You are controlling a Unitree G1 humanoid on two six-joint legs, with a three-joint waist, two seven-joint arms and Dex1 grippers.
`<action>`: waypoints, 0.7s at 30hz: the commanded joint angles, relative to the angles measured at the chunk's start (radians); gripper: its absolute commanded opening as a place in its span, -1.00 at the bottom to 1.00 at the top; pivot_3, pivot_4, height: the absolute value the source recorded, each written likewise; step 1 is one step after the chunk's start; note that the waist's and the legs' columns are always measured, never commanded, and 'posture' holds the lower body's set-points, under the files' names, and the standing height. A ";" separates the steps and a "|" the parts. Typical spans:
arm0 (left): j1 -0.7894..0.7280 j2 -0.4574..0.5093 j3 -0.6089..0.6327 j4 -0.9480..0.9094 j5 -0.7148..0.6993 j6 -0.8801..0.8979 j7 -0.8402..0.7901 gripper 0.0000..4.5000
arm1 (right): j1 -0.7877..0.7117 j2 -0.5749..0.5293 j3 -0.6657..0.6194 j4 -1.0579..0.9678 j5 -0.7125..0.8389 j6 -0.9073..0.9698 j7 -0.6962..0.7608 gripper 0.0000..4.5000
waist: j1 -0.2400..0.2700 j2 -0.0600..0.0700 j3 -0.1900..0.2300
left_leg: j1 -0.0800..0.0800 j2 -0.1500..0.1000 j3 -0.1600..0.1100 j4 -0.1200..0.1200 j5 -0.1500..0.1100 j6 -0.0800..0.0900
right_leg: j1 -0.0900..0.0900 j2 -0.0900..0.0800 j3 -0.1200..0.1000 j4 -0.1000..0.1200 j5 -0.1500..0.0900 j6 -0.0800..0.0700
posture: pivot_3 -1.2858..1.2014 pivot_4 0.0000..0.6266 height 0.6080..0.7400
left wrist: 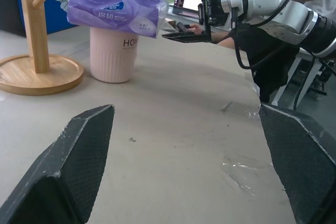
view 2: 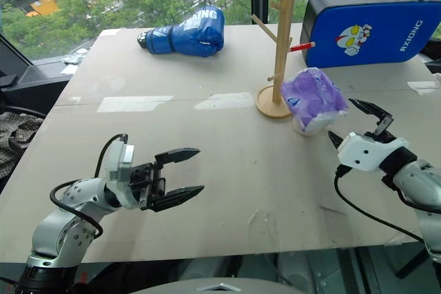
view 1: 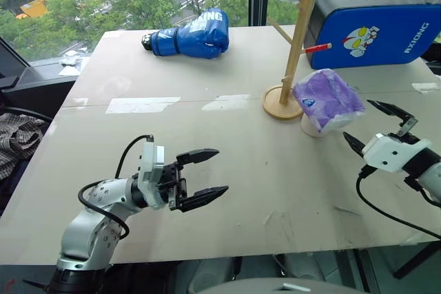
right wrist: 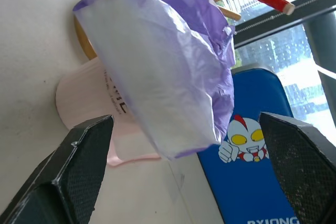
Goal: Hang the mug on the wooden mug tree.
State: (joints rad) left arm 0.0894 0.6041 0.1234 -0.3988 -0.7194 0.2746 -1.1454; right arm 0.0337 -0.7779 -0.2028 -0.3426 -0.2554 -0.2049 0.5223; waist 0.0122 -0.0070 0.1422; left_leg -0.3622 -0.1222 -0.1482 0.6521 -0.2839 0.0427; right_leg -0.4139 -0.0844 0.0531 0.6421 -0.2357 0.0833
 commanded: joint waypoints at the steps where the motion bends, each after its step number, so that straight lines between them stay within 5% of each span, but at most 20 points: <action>1: 0.006 0.001 0.022 -0.054 -0.011 -0.016 0.016 1.00 | -0.057 -0.009 0.023 0.035 -0.038 -0.032 -0.028 0.98 | 0.000 0.000 0.000 | 0.000 0.000 0.000 0.000 0.000 0.000 | 0.000 0.000 0.000 0.000 0.000 0.000 | 0.03 -0.52 1.00; 6: 0.018 -0.002 0.025 -0.065 -0.002 -0.022 0.038 1.00 | -0.137 -0.006 0.068 0.099 -0.055 -0.045 -0.031 0.98 | 0.001 0.000 0.000 | 0.000 0.000 0.000 0.000 0.000 0.000 | 0.000 0.000 0.000 0.000 0.000 0.000 | 0.03 -0.52 1.00; 10: 0.029 -0.003 0.026 -0.073 0.002 -0.026 0.051 1.00 | -0.161 -0.006 0.081 0.108 -0.042 -0.044 -0.024 0.47 | 0.001 0.000 0.000 | 0.000 0.000 0.000 0.000 0.000 0.000 | 0.000 0.000 0.000 0.000 0.000 0.000 | 0.03 -0.52 1.00; 17: 0.031 -0.006 0.017 -0.069 0.012 -0.038 0.067 1.00 | -0.165 -0.001 0.082 0.078 -0.030 -0.022 -0.012 -0.97 | 0.001 0.000 0.000 | 0.000 0.000 0.000 0.000 0.000 0.000 | 0.000 0.000 0.000 0.000 0.000 0.000 | 0.03 -0.52 1.00; 21: 0.007 -0.012 0.005 -0.050 0.007 -0.040 0.061 1.00 | -0.147 0.005 0.038 0.030 -0.026 0.028 -0.026 -0.97 | 0.001 0.000 0.000 | 0.000 0.000 0.000 0.000 0.000 0.000 | 0.000 0.000 0.000 0.000 0.000 0.000 | 0.03 -0.52 1.00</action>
State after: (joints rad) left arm 0.1096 0.5968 0.1239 -0.4282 -0.7081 0.2519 -1.0832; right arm -0.1084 -0.7761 -0.1100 -0.2536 -0.2968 -0.1966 0.5134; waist 0.0135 -0.0069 0.1424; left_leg -0.3624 -0.1222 -0.1483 0.6518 -0.2838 0.0426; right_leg -0.4141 -0.0843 0.0531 0.6420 -0.2357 0.0832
